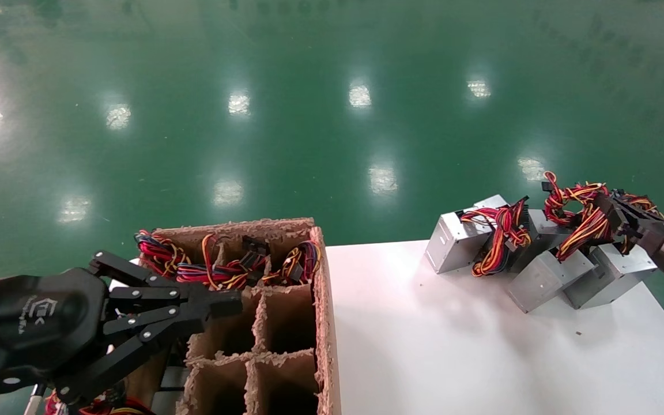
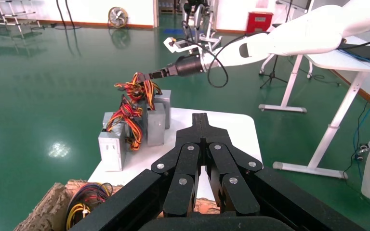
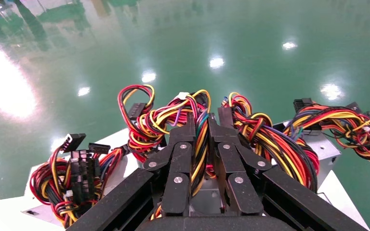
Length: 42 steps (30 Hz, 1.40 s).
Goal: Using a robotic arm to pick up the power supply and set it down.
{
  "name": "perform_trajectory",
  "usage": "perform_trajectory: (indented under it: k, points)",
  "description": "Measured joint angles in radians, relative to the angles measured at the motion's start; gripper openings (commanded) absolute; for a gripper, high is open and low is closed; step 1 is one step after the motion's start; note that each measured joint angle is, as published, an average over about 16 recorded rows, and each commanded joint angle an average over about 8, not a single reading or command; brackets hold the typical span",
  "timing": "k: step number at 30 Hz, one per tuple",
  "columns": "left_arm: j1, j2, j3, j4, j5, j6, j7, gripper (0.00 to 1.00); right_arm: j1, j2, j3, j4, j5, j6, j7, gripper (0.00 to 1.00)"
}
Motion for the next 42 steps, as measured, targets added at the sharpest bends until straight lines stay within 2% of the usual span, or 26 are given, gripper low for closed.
perform_trajectory:
  k: [12,20,31,42]
  points:
    - [0.000,0.000,0.000,0.000,0.000,0.000,0.000,0.00,0.042,0.006,0.000,-0.040,-0.004,-0.042,-0.018,1.00]
    - [0.000,0.000,0.000,0.000,0.000,0.000,0.000,0.00,0.054,0.029,0.015,-0.020,0.010,-0.082,-0.052,1.00]
    - [0.000,0.000,0.000,0.000,0.000,0.000,0.000,0.00,0.038,0.073,0.049,0.089,0.031,-0.165,-0.084,1.00]
    - [0.000,0.000,0.000,0.000,0.000,0.000,0.000,0.00,0.008,0.092,0.075,0.245,-0.002,-0.266,-0.021,1.00]
